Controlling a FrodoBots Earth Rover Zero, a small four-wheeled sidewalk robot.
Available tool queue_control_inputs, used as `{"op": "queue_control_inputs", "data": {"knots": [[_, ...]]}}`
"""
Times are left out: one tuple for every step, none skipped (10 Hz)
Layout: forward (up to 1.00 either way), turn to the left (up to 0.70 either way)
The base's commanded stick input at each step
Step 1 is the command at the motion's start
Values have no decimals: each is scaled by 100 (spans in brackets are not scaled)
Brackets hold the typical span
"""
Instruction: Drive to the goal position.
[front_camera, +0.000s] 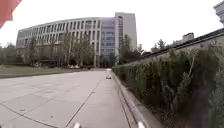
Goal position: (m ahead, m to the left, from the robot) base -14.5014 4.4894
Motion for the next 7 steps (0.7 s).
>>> {"op": "queue_control_inputs", "data": {"knots": [[0, 81], [0, 85], [0, 85], [0, 85], [0, 85], [0, 85], [0, 85]]}}
